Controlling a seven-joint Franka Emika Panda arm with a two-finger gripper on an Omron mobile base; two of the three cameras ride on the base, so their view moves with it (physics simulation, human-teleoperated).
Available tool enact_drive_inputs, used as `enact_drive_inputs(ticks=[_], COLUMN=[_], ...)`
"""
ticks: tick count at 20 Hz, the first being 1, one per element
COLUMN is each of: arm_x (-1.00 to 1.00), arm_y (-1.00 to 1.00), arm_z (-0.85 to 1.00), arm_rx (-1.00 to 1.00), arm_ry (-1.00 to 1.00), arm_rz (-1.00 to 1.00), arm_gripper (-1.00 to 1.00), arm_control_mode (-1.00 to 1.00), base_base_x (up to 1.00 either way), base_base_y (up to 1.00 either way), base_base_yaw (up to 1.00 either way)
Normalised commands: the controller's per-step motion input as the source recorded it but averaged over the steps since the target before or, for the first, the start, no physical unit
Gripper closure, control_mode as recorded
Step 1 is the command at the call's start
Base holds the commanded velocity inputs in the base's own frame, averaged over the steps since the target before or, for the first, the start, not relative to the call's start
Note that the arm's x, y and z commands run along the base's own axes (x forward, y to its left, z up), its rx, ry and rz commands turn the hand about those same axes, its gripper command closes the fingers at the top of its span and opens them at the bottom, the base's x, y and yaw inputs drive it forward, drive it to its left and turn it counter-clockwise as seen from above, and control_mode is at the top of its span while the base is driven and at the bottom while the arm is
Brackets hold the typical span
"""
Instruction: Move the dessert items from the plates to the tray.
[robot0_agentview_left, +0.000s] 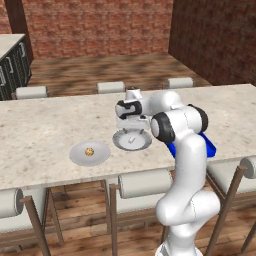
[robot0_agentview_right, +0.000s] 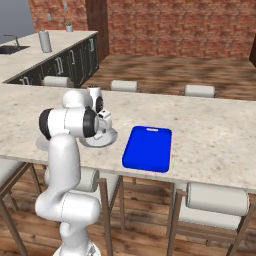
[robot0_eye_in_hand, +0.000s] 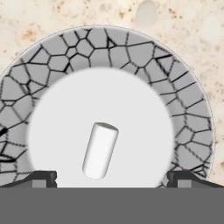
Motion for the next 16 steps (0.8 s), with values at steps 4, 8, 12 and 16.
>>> enact_drive_inputs(ticks=[4, 8, 12, 16], arm_x=[0.00, 0.00, 0.00, 0.00], arm_y=[0.00, 0.00, 0.00, 0.00], arm_z=[-0.10, -0.26, -0.34, -0.22], arm_rx=[0.00, 0.00, 0.00, 0.00], arm_ry=[0.00, 0.00, 0.00, 0.00], arm_rz=[0.00, 0.00, 0.00, 0.00], arm_gripper=[-1.00, -1.00, -1.00, -1.00], arm_control_mode=[-1.00, -1.00, -1.00, -1.00], base_base_x=[0.00, 0.00, 0.00, 0.00], base_base_y=[0.00, 0.00, 0.00, 0.00], base_base_yaw=[0.00, 0.00, 0.00, 0.00])
